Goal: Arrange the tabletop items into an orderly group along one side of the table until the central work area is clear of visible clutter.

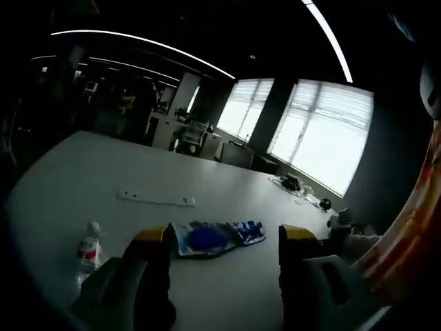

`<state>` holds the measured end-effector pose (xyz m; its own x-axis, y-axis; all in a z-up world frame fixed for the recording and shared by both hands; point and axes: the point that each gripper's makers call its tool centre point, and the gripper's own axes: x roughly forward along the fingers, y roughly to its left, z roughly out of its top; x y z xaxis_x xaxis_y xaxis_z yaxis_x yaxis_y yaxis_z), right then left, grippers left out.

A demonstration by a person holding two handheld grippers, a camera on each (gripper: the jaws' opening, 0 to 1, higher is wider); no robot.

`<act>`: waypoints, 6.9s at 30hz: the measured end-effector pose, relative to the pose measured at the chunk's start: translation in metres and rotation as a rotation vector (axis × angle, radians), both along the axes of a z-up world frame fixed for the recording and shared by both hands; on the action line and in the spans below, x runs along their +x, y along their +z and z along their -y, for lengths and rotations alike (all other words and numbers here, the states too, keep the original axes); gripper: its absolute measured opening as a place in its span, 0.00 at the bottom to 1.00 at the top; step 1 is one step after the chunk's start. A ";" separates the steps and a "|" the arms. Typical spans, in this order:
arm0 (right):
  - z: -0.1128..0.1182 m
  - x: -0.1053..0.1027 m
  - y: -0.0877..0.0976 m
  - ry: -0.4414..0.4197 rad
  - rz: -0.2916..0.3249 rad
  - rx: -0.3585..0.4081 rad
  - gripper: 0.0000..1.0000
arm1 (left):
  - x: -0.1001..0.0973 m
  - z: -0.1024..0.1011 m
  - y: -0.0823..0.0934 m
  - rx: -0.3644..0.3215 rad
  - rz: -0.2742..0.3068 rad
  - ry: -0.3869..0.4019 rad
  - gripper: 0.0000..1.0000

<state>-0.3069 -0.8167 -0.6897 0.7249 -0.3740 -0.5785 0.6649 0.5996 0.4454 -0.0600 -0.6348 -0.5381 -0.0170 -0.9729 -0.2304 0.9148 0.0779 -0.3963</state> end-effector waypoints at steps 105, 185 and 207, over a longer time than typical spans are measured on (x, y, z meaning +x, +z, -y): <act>-0.026 -0.015 -0.020 -0.054 0.021 0.099 0.29 | 0.058 -0.018 -0.083 0.318 0.162 -0.084 0.00; -0.014 -0.032 -0.031 -0.176 0.019 0.171 0.27 | 0.056 0.151 -0.159 0.250 0.503 -0.364 0.00; -0.018 -0.029 -0.031 -0.175 0.035 0.192 0.27 | 0.063 0.138 -0.163 0.288 0.469 -0.329 0.02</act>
